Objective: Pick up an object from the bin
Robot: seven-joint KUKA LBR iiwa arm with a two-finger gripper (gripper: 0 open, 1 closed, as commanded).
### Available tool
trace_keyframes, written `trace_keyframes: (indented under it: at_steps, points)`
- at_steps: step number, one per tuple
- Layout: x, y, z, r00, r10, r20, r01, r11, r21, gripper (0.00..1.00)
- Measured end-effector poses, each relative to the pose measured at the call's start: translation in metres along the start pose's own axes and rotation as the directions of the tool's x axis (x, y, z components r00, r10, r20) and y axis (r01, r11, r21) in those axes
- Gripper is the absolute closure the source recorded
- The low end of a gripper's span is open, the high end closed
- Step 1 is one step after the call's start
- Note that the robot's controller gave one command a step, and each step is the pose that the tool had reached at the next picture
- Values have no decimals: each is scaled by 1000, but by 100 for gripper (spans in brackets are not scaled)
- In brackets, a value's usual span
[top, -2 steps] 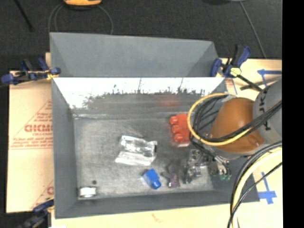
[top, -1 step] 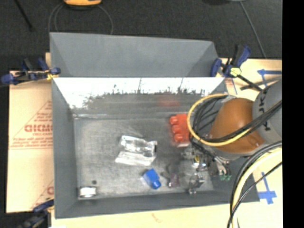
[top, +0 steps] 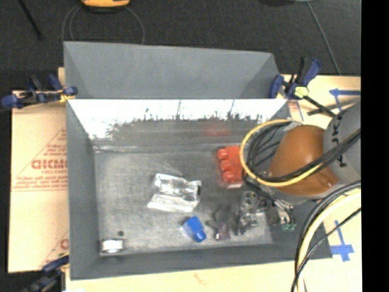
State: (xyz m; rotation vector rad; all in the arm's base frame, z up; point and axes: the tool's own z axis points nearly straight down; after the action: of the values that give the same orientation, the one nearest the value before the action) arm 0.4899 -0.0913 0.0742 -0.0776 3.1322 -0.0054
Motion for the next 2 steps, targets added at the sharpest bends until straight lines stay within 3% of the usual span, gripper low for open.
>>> trace_keyframes:
  at_steps: [1, 2]
  points:
    - [1, 0, 1, 1000, -1, -2, 1, 1000, 0, 0]
    - [0, 0, 0, 1000, -1, 0, 1, 1000, 0, 100]
